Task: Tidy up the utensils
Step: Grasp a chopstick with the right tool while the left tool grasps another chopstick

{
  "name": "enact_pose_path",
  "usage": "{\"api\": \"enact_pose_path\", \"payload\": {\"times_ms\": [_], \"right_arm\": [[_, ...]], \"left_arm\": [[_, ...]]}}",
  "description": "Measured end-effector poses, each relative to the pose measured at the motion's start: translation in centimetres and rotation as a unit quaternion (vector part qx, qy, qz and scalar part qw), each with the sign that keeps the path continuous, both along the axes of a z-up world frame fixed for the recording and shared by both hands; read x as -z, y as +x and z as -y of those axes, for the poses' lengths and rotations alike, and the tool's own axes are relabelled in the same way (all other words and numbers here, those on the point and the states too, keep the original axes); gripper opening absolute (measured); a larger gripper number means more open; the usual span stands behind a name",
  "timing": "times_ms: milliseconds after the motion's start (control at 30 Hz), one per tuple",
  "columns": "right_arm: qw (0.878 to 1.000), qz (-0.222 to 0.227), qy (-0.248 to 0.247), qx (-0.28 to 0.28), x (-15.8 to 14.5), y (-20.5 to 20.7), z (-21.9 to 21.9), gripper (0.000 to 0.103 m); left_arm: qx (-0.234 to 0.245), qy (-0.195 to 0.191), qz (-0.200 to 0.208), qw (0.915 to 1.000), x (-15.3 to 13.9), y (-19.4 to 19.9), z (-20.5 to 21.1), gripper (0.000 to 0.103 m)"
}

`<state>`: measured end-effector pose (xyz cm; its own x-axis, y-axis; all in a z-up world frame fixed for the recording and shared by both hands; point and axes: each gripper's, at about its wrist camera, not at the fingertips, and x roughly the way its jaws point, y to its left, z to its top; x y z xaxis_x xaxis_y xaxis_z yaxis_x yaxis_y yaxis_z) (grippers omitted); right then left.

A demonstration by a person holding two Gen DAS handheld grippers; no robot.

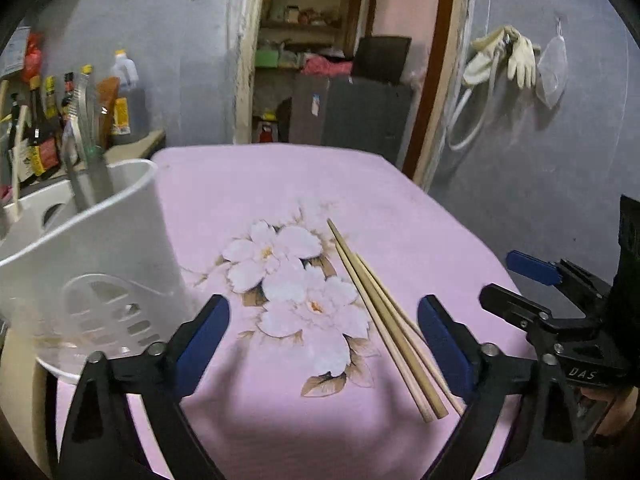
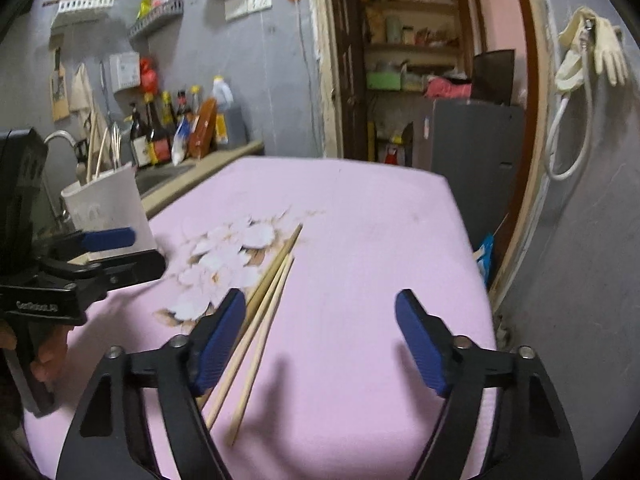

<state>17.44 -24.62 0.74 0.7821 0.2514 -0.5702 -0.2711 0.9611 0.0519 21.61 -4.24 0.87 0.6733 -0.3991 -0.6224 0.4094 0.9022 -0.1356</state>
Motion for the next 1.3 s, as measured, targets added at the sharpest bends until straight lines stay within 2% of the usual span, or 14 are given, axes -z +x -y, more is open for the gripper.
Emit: {"api": "enact_pose_path", "payload": {"times_ms": [100,167,200,267,333,500,667,867,1000,1100,1133,1300], "right_arm": [[1.0,-0.017,-0.013,-0.011,0.3,0.4,-0.7,0.057],[0.999,-0.035,-0.023,-0.023,0.8,0.7,-1.2,0.047],[0.998,-0.044,-0.026,-0.027,1.0,0.9,-1.5,0.044],[0.997,-0.065,-0.025,-0.042,1.6,1.2,-1.8,0.036],[0.995,-0.078,-0.029,-0.049,1.9,1.4,-2.1,0.033],[0.992,-0.099,-0.045,-0.068,2.6,1.5,-3.0,0.028],[0.989,-0.112,-0.062,-0.075,3.1,1.7,-3.6,0.024],[0.986,-0.13,-0.06,-0.086,3.7,1.5,-3.8,0.023],[0.985,-0.127,-0.077,-0.086,3.8,1.3,-4.3,0.023],[0.986,-0.125,-0.079,-0.08,3.7,1.4,-4.1,0.015],[0.986,-0.123,-0.085,-0.074,3.7,1.5,-4.0,0.009],[0.987,-0.119,-0.093,-0.053,3.7,2.0,-3.0,0.004]], "left_arm": [[0.02,-0.001,-0.03,0.9993,0.7,0.8,0.5,0.074],[0.034,-0.005,-0.058,0.9977,1.4,1.4,0.7,0.06],[0.04,-0.008,-0.073,0.9965,1.5,1.9,0.7,0.057],[0.05,-0.026,-0.12,0.9911,2.4,3.0,0.6,0.045],[0.053,-0.038,-0.151,0.9864,3.1,3.9,0.5,0.04],[0.061,-0.034,-0.155,0.9855,2.8,4.5,0.6,0.037],[0.075,-0.005,-0.166,0.9833,3.2,4.9,2.3,0.02],[0.079,0.009,-0.178,0.9808,3.9,5.2,3.2,0.016],[0.076,0.013,-0.185,0.9796,4.0,5.6,3.6,0.016],[0.076,0.016,-0.192,0.9783,3.8,6.1,4.2,0.016],[0.076,0.02,-0.193,0.9781,3.9,6.2,4.4,0.016],[0.069,0.034,-0.193,0.9782,3.9,6.4,5.2,0.013]]}}
